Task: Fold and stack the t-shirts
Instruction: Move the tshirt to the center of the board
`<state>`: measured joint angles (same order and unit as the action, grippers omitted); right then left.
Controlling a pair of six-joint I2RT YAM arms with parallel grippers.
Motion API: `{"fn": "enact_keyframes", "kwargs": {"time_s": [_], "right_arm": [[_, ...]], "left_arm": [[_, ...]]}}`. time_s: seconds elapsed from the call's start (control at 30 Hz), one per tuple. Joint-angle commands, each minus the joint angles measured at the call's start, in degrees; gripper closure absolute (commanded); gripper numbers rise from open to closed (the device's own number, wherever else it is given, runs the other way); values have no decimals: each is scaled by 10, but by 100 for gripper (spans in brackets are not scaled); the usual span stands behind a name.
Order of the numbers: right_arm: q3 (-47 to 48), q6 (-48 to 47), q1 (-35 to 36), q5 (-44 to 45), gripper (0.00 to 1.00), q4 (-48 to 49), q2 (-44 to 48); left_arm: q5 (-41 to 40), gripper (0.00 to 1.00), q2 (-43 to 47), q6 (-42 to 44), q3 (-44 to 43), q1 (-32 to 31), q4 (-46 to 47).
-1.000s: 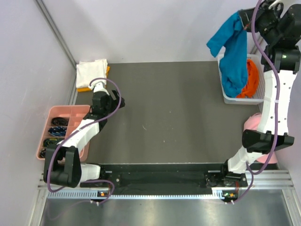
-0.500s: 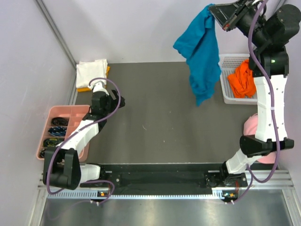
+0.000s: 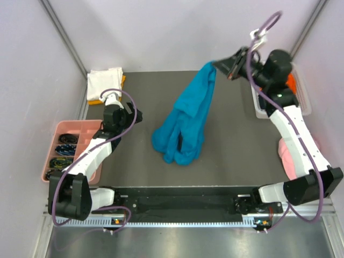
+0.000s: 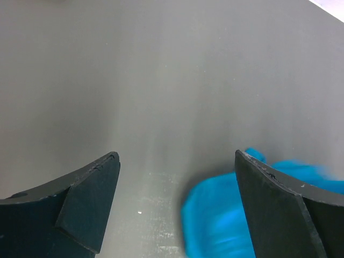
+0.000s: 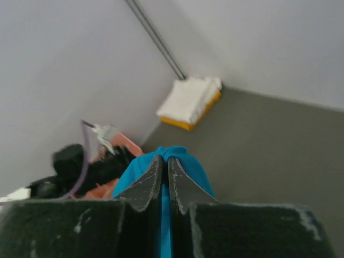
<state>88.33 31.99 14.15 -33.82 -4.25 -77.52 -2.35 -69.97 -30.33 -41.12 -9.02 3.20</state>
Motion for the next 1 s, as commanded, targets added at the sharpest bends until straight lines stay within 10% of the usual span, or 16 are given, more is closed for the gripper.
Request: {"fn": "enact_keyframes", "kwargs": {"time_s": [0.0,0.97], "right_arm": [[-121,-65,3,111,100,-30,18],[-161,-122,3,283,100,-114,-28]], "left_arm": [[9,8,14,1,3,-1,6],[-34,20,5,6,57,-176,-53]]}}
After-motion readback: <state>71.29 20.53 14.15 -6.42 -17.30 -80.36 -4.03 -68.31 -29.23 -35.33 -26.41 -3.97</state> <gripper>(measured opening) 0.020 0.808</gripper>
